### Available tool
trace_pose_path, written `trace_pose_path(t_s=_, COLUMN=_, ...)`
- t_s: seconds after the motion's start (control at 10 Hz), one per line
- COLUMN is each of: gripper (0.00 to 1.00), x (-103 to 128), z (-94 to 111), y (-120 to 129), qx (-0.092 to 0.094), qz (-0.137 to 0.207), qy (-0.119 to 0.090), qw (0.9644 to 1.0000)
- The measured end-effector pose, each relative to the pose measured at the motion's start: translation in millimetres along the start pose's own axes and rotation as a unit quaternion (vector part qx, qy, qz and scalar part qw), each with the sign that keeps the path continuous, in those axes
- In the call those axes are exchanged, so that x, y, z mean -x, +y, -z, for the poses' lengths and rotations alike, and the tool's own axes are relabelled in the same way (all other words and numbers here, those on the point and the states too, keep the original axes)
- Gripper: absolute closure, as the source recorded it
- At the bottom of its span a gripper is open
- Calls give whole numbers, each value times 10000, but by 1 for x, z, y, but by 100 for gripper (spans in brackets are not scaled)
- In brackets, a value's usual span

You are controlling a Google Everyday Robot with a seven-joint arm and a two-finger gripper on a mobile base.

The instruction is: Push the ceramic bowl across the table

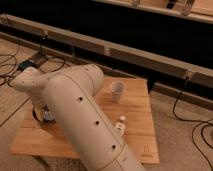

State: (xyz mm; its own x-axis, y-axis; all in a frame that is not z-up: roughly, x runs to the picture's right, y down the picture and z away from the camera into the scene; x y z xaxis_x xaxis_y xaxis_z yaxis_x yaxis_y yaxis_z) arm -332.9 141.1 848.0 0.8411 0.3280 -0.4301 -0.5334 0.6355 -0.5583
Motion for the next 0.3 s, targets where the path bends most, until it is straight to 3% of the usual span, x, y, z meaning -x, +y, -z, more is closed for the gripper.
trace_pose_path(t_s=0.3, gripper=20, x=0, z=0, y=4, qx=77, qz=36, qy=7, qw=10000)
